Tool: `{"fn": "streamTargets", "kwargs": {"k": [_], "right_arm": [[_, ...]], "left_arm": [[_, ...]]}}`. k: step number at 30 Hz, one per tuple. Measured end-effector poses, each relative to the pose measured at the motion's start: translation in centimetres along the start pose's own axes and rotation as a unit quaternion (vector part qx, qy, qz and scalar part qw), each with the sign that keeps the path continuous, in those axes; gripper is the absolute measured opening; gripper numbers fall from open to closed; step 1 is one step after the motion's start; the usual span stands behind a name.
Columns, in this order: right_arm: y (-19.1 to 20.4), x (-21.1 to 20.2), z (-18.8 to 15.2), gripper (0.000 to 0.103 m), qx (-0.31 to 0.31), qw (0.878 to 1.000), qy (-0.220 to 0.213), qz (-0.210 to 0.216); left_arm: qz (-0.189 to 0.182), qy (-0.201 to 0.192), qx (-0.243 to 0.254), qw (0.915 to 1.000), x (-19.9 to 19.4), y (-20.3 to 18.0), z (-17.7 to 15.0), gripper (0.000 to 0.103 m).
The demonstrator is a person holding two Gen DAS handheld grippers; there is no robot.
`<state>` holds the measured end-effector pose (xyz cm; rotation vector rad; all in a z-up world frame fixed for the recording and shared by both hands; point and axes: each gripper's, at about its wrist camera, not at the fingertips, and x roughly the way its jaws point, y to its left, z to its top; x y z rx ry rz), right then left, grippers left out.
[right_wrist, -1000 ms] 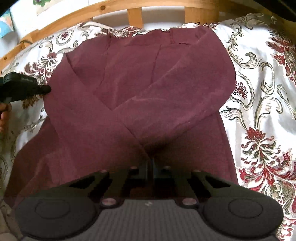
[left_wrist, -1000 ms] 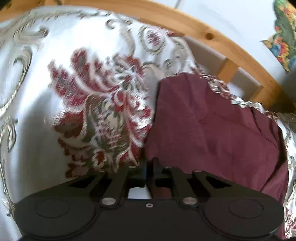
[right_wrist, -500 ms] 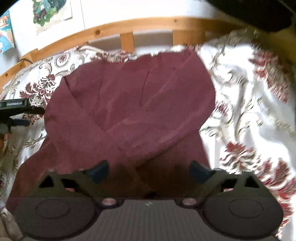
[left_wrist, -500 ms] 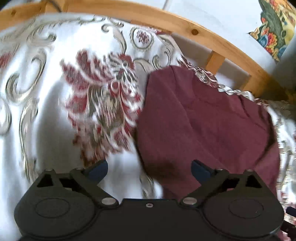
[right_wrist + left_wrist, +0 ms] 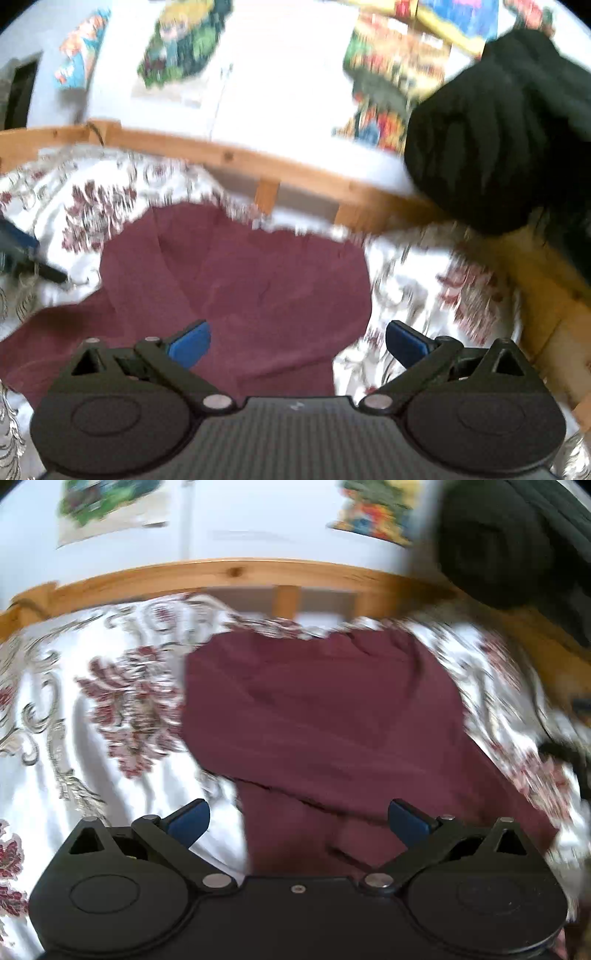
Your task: Fold small clothes
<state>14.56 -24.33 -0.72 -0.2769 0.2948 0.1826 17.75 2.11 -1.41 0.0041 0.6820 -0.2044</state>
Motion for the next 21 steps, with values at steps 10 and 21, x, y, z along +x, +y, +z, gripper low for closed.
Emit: {"fn": "streamTargets", "kwargs": {"k": [10, 21], "right_arm": [[3.3, -4.7, -1.5, 0.103, -0.128, 0.989, -0.058, 0.054], [3.6, -1.0, -2.7, 0.102, -0.243, 0.933, 0.208, 0.166]], "left_arm": [[-0.094, 0.074, 0.112, 0.9864, -1.9, -4.9, -3.8, 0.102], [-0.051, 0.183, 0.129, 0.9733, 1.6, -5.1, -5.2, 0.102]]}}
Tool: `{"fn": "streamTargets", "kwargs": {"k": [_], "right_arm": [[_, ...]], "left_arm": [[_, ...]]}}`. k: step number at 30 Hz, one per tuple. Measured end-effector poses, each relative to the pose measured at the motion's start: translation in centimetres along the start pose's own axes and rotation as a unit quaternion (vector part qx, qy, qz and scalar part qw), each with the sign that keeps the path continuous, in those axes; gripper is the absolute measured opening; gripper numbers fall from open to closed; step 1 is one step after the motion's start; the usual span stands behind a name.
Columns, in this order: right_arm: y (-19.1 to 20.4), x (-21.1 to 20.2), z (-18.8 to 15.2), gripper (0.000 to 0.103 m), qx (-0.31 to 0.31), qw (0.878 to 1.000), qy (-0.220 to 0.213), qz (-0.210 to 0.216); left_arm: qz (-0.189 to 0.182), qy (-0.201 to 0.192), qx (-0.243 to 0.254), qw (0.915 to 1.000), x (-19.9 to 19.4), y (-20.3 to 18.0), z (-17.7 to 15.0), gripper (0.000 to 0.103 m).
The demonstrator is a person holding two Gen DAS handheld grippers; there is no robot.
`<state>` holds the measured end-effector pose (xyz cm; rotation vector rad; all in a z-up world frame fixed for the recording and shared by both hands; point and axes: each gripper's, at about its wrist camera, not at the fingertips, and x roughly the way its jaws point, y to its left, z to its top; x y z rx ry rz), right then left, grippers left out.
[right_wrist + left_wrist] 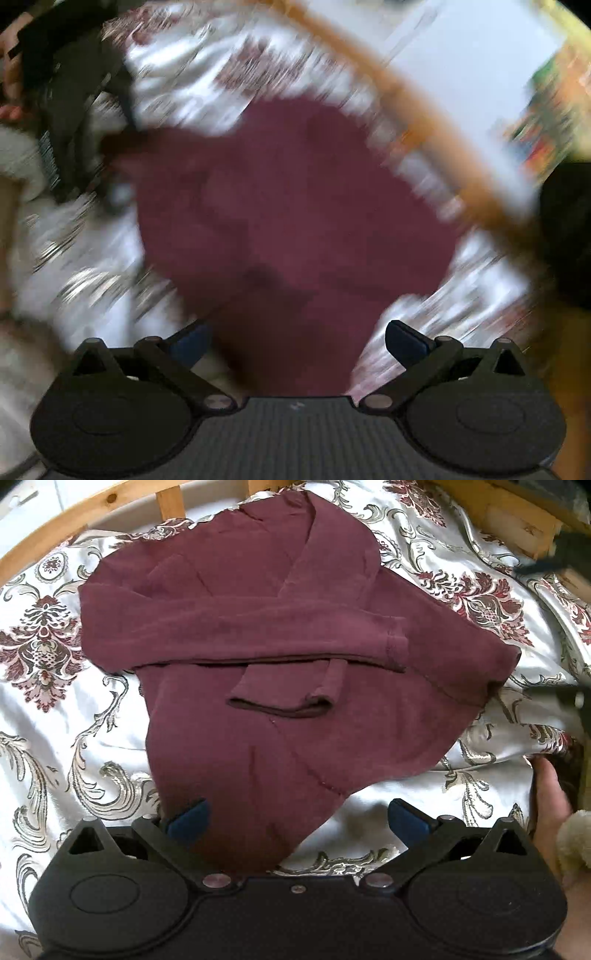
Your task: Fold small clothes
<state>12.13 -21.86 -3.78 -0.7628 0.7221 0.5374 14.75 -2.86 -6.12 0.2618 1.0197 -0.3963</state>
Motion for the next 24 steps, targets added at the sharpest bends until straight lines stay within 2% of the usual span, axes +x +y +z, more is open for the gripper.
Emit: {"fn": "streamTargets", "kwargs": {"k": [1, 4, 5, 6, 9, 10, 11, 13, 15, 18, 21, 24], "right_arm": [[-0.2, 0.8, 0.0, 0.102, 0.008, 1.000, 0.018, 0.016], [0.1, 2.6, 0.7, 0.102, 0.001, 0.999, 0.047, 0.017], [0.5, 3.3, 1.0, 0.099, -0.008, 0.998, 0.059, 0.023], [0.8, 4.0, 1.1, 0.092, -0.018, 0.997, 0.067, 0.025], [1.8, 5.7, 1.3, 0.085, -0.043, 0.996, 0.075, 0.006], [2.1, 6.1, 1.4, 0.084, -0.049, 0.996, 0.068, 0.000], [2.4, 6.2, 1.5, 0.079, -0.052, 0.997, 0.058, -0.005], [2.7, 6.0, 1.6, 0.062, -0.052, 0.998, 0.040, -0.011], [2.7, 5.7, 1.8, 0.022, -0.049, 0.998, 0.024, -0.026], [2.1, 4.3, 1.8, 0.008, -0.026, 0.998, -0.018, -0.063], [1.4, 2.8, 2.3, 0.007, 0.010, 0.993, -0.067, -0.099], [0.1, 1.9, 2.6, 0.007, 0.048, 0.988, -0.099, -0.112]], "left_arm": [[0.003, 0.002, 0.003, 1.0000, 0.1, -0.1, 0.0, 0.102], [0.018, 0.021, 0.007, 0.9996, 0.8, -0.4, 0.1, 0.102], [0.026, 0.032, 0.005, 0.9991, 1.1, -0.5, 0.1, 0.102], [0.032, 0.040, 0.002, 0.9987, 1.3, -0.4, 0.2, 0.102], [0.038, 0.057, -0.016, 0.9975, 1.9, 0.2, 0.3, 0.102], [0.039, 0.061, -0.023, 0.9971, 2.1, 0.5, 0.3, 0.102], [0.041, 0.066, -0.033, 0.9965, 2.3, 0.8, 0.4, 0.102], [0.046, 0.073, -0.049, 0.9950, 2.7, 1.4, 0.4, 0.102], [0.048, 0.075, -0.062, 0.9941, 2.8, 1.9, 0.5, 0.102], [0.054, 0.070, -0.062, 0.9941, 2.9, 1.9, 0.6, 0.102], [0.056, 0.052, -0.040, 0.9962, 2.6, 1.0, 0.9, 0.102], [0.068, 0.039, -0.015, 0.9968, 2.7, 0.1, 1.1, 0.102]]}}
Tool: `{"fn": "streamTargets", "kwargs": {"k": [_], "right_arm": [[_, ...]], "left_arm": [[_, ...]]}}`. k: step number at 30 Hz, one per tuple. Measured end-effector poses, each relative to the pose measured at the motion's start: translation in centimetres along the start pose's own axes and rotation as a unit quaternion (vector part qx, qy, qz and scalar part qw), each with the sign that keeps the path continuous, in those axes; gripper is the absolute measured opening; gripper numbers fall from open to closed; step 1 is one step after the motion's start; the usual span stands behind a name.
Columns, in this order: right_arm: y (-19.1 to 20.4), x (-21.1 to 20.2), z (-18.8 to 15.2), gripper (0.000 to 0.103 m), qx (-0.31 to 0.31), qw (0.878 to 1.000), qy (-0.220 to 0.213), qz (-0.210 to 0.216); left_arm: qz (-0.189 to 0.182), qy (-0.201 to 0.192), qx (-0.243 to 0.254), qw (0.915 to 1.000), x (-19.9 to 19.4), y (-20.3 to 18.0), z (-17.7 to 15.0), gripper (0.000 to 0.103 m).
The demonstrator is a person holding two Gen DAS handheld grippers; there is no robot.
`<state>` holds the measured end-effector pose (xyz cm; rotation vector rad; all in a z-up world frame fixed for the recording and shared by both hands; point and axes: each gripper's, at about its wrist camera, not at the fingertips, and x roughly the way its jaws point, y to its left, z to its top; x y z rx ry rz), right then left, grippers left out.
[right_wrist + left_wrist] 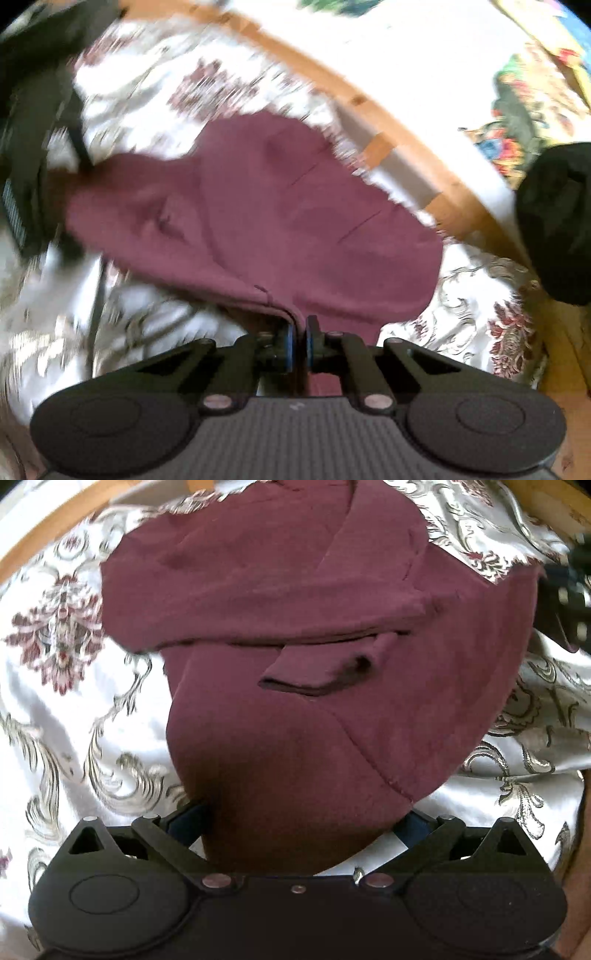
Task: Fold small clothes
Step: 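Grasp the shirt hem with the right tool while the left tool grasps the hem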
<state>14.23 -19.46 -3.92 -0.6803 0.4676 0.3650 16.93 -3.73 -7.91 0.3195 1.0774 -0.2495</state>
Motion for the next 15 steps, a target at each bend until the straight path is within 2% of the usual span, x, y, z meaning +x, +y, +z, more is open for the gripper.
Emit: {"fn": "streamTargets", "kwargs": {"k": [3, 6, 8, 9, 11, 15], "right_arm": [[-0.2, -0.2, 0.1, 0.007, 0.007, 1.000, -0.006, -0.010], [0.1, -0.4, 0.0, 0.007, 0.000, 1.000, -0.004, -0.016], [0.1, -0.3, 0.1, 0.007, -0.006, 1.000, -0.004, -0.018], [0.2, -0.2, 0.1, 0.007, -0.009, 1.000, -0.004, -0.018], [0.6, 0.0, -0.1, 0.007, -0.015, 1.000, -0.003, -0.018], [1.2, 0.3, -0.3, 0.007, -0.030, 0.999, 0.003, -0.022]], "left_arm": [[0.021, 0.000, -0.003, 0.9998, 0.3, -0.1, 0.3, 0.095], [0.030, -0.015, -0.019, 0.9992, -0.2, 0.5, 0.3, 0.079], [0.037, -0.025, -0.033, 0.9985, -0.6, 0.9, 0.3, 0.060], [0.040, -0.029, -0.038, 0.9980, -0.8, 1.1, 0.2, 0.055], [0.047, -0.039, -0.048, 0.9970, -1.2, 1.4, 0.1, 0.036], [0.055, -0.073, -0.065, 0.9937, -2.4, 2.1, -0.3, 0.025]]}}
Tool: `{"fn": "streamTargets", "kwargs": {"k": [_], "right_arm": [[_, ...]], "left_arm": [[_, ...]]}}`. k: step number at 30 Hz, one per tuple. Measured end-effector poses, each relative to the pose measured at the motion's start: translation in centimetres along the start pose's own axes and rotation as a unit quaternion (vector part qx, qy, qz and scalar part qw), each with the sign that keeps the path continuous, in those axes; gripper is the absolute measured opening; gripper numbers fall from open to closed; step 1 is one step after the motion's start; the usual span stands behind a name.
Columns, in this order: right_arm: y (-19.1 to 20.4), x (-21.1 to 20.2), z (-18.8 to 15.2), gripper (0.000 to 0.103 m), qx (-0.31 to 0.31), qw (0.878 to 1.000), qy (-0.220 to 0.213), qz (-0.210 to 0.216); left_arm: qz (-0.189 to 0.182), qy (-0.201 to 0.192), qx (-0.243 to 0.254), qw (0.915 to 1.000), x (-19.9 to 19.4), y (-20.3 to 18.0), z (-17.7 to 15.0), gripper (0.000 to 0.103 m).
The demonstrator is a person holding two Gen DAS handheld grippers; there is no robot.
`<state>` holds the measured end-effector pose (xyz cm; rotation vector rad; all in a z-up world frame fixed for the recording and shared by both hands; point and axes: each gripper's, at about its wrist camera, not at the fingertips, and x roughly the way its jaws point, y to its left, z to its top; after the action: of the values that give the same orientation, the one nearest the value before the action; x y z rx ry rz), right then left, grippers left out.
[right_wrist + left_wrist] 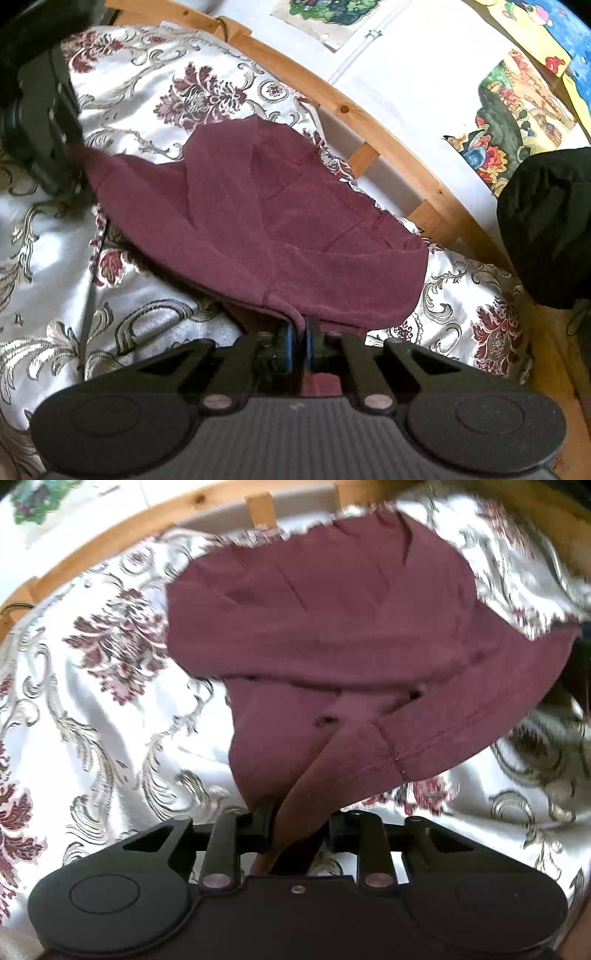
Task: Fold small clothes
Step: 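Grasp the shirt hem with the right tool while the left tool grasps the hem, then lift the hem with both tools and fold it toward the collar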
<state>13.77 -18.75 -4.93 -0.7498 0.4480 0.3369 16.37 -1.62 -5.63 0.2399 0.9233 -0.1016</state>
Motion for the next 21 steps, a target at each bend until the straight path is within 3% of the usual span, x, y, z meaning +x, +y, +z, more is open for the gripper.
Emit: {"fn": "streamTargets", "kwargs": {"k": [4, 7, 8, 10, 13, 15, 19, 21], "right_arm": [[0.5, 0.8, -0.4, 0.010, -0.011, 1.000, 0.025, 0.003], [1.5, 2.7, -1.0, 0.036, -0.040, 0.994, 0.099, 0.021], [2.0, 3.4, -1.2, 0.049, -0.052, 0.991, 0.122, 0.027], [2.6, 4.4, -1.7, 0.052, -0.068, 0.985, 0.152, 0.046], [2.4, 4.2, -1.7, 0.044, -0.066, 0.986, 0.146, 0.044], [1.9, 3.6, -1.7, 0.020, -0.054, 0.989, 0.134, 0.030], [1.0, 2.5, -1.7, 0.017, -0.038, 0.993, 0.115, 0.003], [0.8, 2.1, -1.6, 0.006, -0.036, 0.994, 0.106, -0.008]], "left_arm": [[0.004, -0.017, -0.020, 0.9997, -0.3, 0.9, 0.0, 0.022], [0.006, 0.009, -0.032, 0.9994, 0.6, 1.3, 0.0, 0.030], [0.006, 0.022, -0.034, 0.9992, 1.0, 1.4, 0.1, 0.033], [0.006, 0.041, -0.039, 0.9984, 1.7, 1.5, 0.2, 0.033], [0.000, 0.044, -0.049, 0.9978, 1.9, 2.0, 0.0, 0.025], [-0.006, 0.037, -0.056, 0.9977, 1.6, 2.2, -0.1, 0.019], [-0.015, 0.004, -0.068, 0.9976, 0.4, 2.4, -0.3, 0.013], [-0.018, -0.015, -0.071, 0.9972, -0.4, 2.4, -0.4, 0.012]]}}
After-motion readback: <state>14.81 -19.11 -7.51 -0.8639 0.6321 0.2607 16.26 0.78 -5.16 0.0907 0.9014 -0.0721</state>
